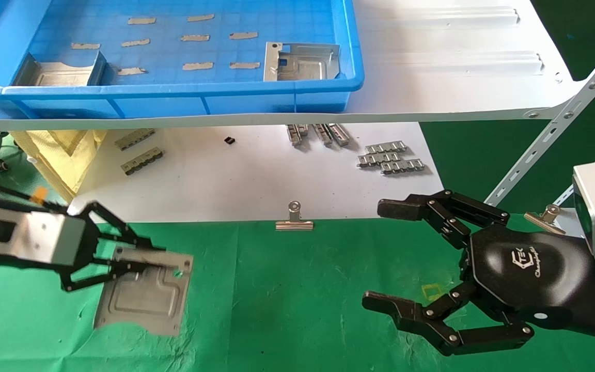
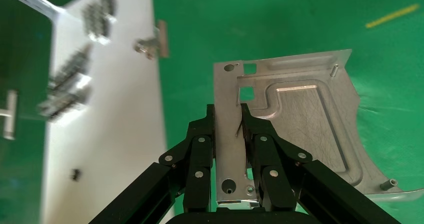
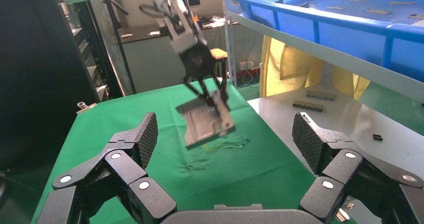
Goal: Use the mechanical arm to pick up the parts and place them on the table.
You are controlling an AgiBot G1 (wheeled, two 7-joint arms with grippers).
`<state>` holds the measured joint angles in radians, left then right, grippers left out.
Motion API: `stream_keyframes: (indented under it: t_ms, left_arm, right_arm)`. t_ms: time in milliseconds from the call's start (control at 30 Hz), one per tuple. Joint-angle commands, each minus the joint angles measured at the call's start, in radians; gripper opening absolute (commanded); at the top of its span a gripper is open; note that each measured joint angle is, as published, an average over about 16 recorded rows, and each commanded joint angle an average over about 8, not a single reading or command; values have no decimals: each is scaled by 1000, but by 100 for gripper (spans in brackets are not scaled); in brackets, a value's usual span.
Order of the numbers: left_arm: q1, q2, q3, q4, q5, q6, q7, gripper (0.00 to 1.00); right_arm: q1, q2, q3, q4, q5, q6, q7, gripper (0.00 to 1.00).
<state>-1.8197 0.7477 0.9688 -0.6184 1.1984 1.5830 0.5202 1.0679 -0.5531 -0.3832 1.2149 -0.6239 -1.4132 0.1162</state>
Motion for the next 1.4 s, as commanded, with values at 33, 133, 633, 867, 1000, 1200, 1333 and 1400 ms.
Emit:
stream_keyframes:
  t_ms: [33,133,633,867,1000,1200,1333,1400]
  left_arm:
    - [5,14,28,30,11,2,24,0]
    - [13,35,59,73,15,0,44,0]
    - [9,127,117,349,31,-10,141,100]
    - [-11,142,121,412,5,1,143,100]
    - [-20,134,115,419,-34,9,108,100]
    - [15,87,75,372,-185,19,-33,100]
    - [58,54,50,331,-289,21,-127,100]
    - [73,44,44,320,-320,20,-152,100]
  right_arm:
    - [0,0,0,0,0,0,0,100]
    - [0,0,0,0,0,0,0,100]
    - [0,0,0,0,0,0,0,100]
    - [0,0,0,0,0,0,0,100]
    - [0,0,0,0,0,0,0,100]
    - [0,0,0,0,0,0,0,100]
    - [0,0,0,0,0,0,0,100]
    - [0,0,0,0,0,0,0,100]
